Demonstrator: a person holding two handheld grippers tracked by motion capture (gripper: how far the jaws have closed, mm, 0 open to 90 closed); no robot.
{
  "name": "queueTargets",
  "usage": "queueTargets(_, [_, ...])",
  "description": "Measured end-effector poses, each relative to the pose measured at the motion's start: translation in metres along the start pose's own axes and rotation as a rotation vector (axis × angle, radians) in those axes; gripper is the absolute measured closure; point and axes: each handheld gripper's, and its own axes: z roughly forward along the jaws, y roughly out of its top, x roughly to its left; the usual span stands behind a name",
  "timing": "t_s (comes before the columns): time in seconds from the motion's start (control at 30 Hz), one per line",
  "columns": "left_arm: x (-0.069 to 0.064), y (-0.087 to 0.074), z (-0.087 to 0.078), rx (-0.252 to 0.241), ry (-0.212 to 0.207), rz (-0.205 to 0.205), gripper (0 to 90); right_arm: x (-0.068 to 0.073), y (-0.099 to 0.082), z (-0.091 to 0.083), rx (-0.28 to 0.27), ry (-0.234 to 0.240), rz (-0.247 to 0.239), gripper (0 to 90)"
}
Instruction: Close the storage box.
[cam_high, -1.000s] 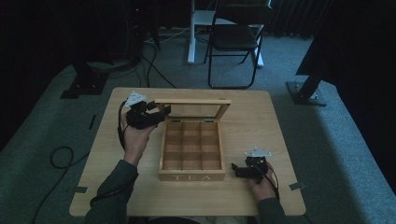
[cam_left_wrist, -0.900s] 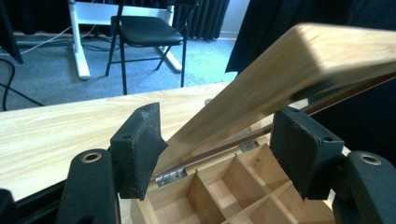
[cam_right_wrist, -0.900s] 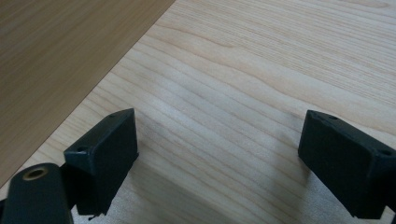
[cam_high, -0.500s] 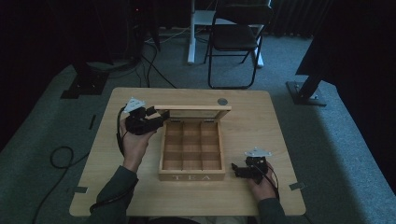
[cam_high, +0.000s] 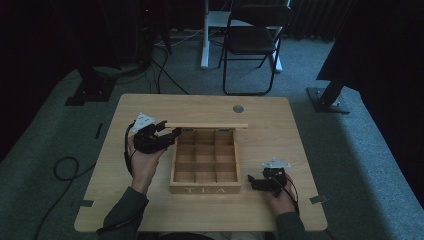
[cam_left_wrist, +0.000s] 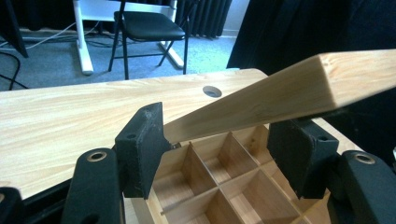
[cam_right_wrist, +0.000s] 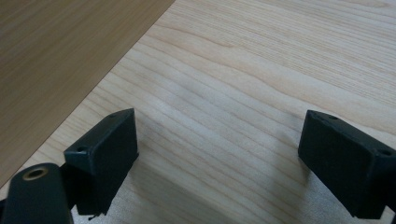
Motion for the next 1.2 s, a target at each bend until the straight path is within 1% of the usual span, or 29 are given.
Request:
queueTargets(0.4, [-0.003, -0.013, -0.004, 0.009, -0.002, 0.001, 36.6, 0.000, 0.000, 0.000, 0.000, -0.002, 0.001, 11.5])
queueTargets(0.73, [-0.008, -0.023, -0.004, 0.023, 0.020, 0.031, 36.5, 0.000, 0.000, 0.000, -0.002, -0.003, 0.000, 11.5])
queueTargets(0.87, [-0.009, -0.026, -0.005, 0.028, 0.021, 0.040, 36.5, 0.000, 0.000, 0.000, -0.001, -0.002, 0.001, 11.5])
queueTargets(0.97, [-0.010, -0.030, -0.007, 0.035, 0.026, 0.056, 36.5, 0.000, 0.000, 0.000, 0.000, -0.002, 0.002, 11.5])
queueTargets(1.1, [-0.011, -0.033, -0.008, 0.035, 0.024, 0.057, 36.5, 0.000, 0.000, 0.000, -0.001, -0.002, 0.002, 11.5])
queueTargets(1.17, [-0.013, -0.035, -0.009, 0.032, 0.022, 0.071, 36.8, 0.000, 0.000, 0.000, 0.000, -0.001, 0.000, 11.5])
queueTargets(1.2, [-0.016, -0.038, -0.010, 0.023, 0.018, 0.085, 36.9, 0.000, 0.000, 0.000, 0.000, -0.002, 0.000, 11.5])
